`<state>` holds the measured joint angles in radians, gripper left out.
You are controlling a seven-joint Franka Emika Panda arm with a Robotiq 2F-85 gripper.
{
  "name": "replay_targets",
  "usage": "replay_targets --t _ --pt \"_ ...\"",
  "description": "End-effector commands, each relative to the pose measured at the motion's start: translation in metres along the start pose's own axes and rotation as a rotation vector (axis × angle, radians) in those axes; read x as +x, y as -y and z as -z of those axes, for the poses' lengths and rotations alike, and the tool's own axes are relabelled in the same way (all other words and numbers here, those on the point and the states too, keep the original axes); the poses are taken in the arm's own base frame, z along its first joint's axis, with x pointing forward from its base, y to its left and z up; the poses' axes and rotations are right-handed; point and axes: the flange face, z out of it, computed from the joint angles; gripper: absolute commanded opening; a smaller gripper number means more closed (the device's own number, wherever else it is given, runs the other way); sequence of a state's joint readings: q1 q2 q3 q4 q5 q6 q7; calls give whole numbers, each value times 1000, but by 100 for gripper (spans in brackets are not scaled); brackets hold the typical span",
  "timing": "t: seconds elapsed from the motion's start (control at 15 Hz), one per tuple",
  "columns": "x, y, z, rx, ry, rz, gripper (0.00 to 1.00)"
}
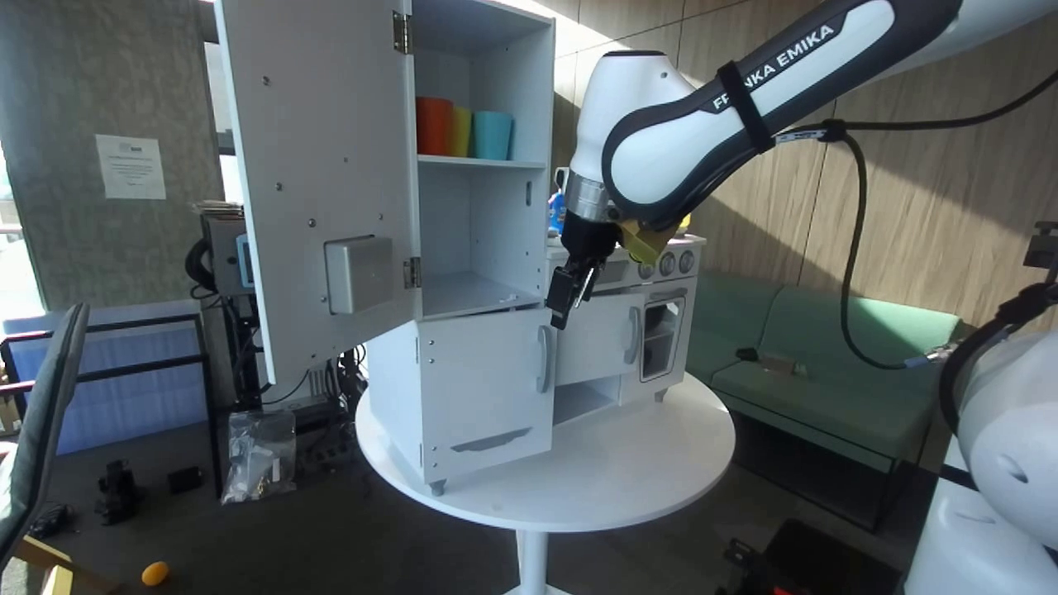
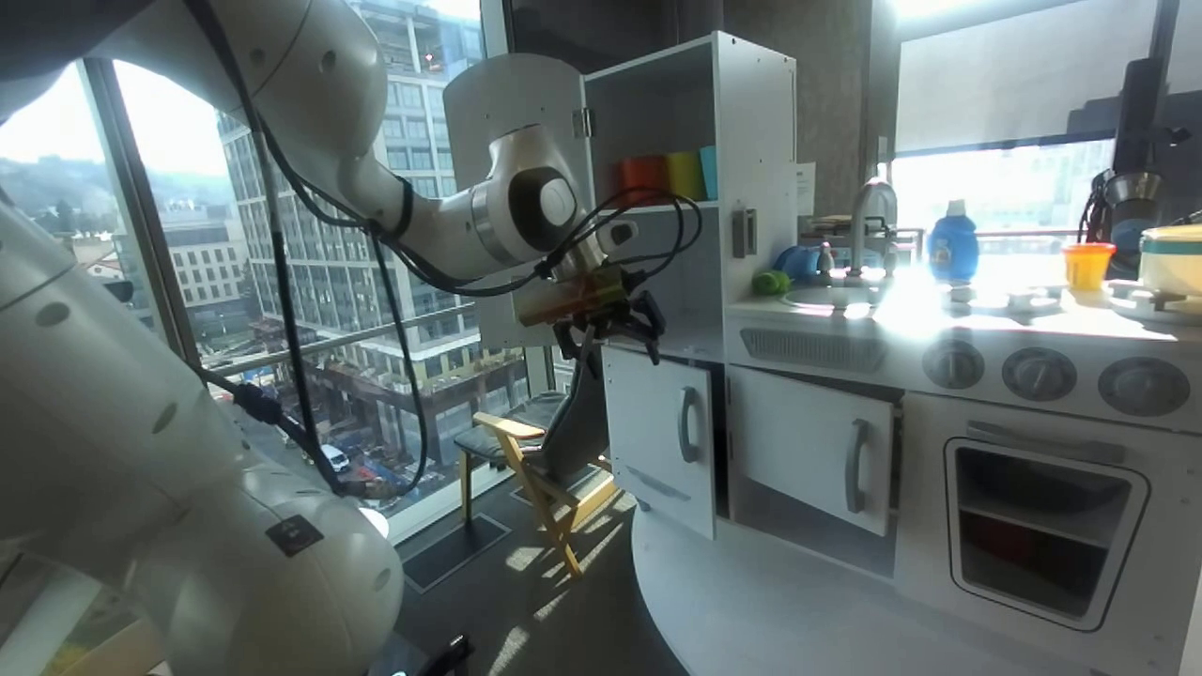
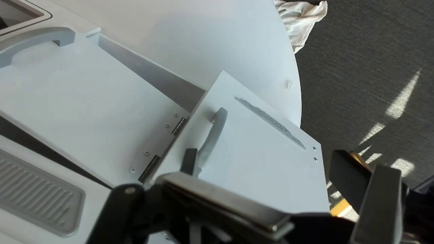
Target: Open the cabinet and oven doors.
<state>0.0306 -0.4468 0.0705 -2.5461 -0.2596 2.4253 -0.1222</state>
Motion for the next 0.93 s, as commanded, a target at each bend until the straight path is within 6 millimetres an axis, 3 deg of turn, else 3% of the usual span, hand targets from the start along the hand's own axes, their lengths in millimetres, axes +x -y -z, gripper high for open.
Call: replay_targets --t 0.0,0.4,0.87 --pt "1 1 1 -1 -2 2 100" --pt "8 -18 -41 8 7 31 100" --pt "27 -57 -49 -109 -132 7 100"
